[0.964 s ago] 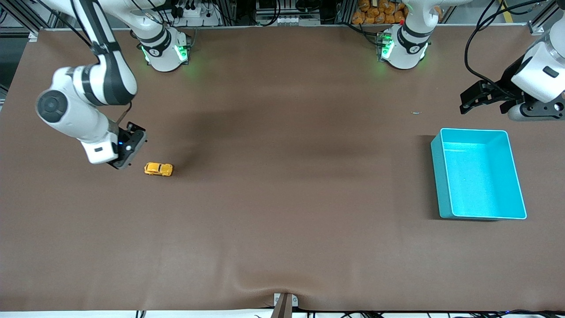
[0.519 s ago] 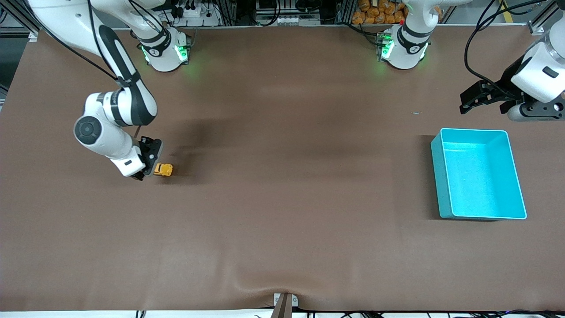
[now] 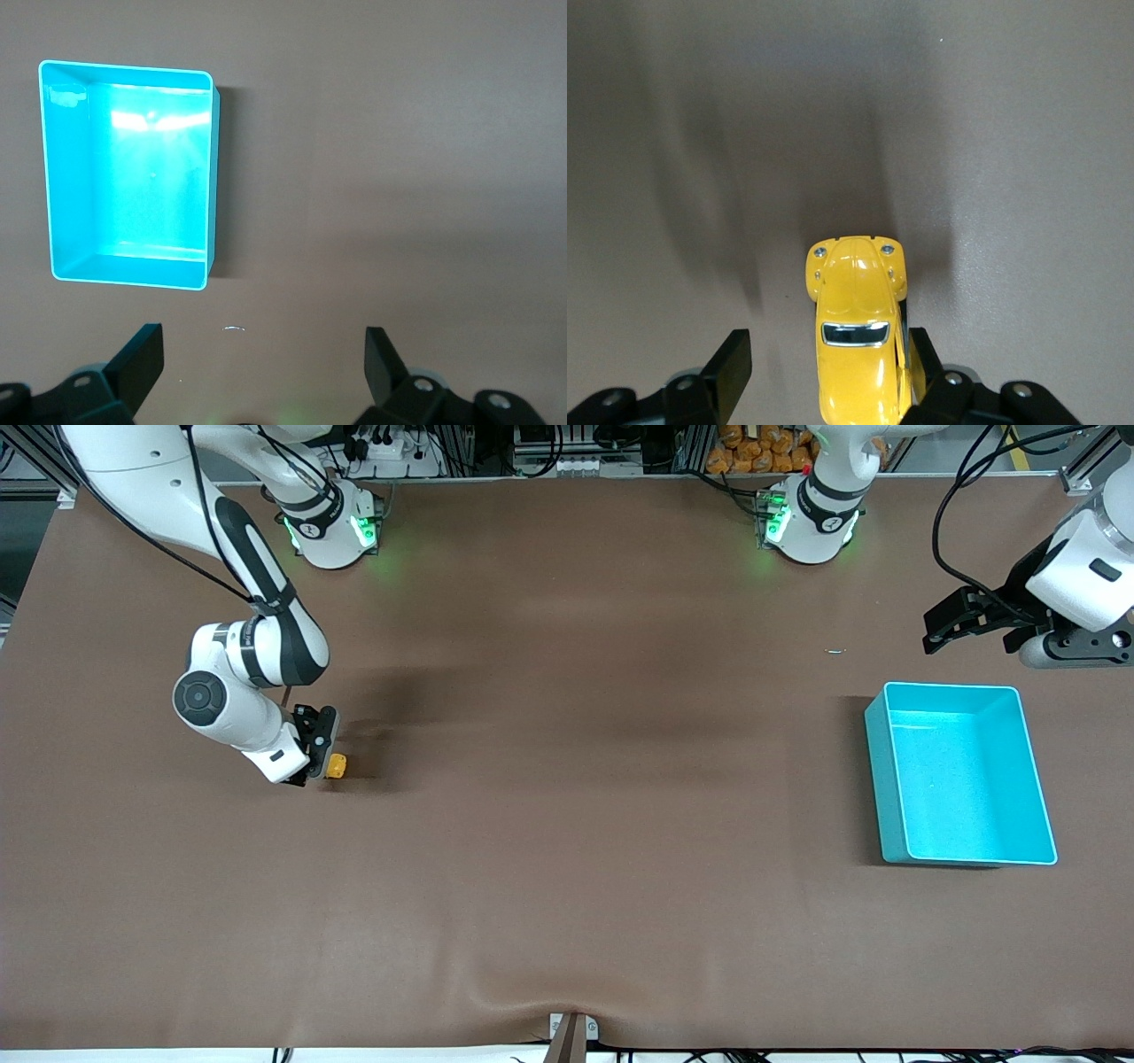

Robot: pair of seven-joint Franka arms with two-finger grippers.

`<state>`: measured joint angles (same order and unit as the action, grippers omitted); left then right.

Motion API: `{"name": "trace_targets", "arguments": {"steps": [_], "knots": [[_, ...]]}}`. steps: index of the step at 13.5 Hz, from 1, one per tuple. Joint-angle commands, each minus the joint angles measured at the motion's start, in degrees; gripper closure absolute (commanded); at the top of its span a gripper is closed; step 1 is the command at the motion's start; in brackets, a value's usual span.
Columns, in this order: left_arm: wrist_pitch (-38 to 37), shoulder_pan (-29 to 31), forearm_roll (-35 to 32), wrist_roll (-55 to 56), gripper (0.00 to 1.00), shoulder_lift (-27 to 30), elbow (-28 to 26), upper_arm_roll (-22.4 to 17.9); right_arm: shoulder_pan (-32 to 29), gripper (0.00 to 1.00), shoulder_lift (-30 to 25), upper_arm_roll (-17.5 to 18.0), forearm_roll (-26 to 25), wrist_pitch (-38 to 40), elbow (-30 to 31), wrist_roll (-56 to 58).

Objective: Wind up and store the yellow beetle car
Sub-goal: 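Lower the right gripper and close it on the yellow car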

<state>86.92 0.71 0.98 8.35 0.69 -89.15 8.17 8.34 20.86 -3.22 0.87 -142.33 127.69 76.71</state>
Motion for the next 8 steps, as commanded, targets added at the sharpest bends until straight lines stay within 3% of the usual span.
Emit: {"name": "trace_targets", "arguments": {"steps": [1, 3, 6, 8], "knots": [[-0.5, 0.3, 1.1, 0.2, 0.0, 0.4, 0.0, 0.0, -0.1, 0.34, 0.9, 0.1, -0.3, -0.6, -0.9, 2.2], [-0.5, 0.4, 1.1, 0.2, 0.0, 0.3, 0.0, 0.0, 0.0, 0.42, 1.2, 0.1, -0.3, -1.5, -0.9, 2.2], [-0.5, 0.4, 1.1, 0.2, 0.0, 0.3, 0.0, 0.0, 0.1, 0.66, 1.7, 0.1, -0.3, -2.2, -0.9, 2.2], [-0.5, 0.5, 1.1, 0.2, 0.0, 0.3, 0.0, 0.0, 0.1, 0.76, 1.8, 0.1, -0.3, -2.2, -0.8, 2.2]]}}
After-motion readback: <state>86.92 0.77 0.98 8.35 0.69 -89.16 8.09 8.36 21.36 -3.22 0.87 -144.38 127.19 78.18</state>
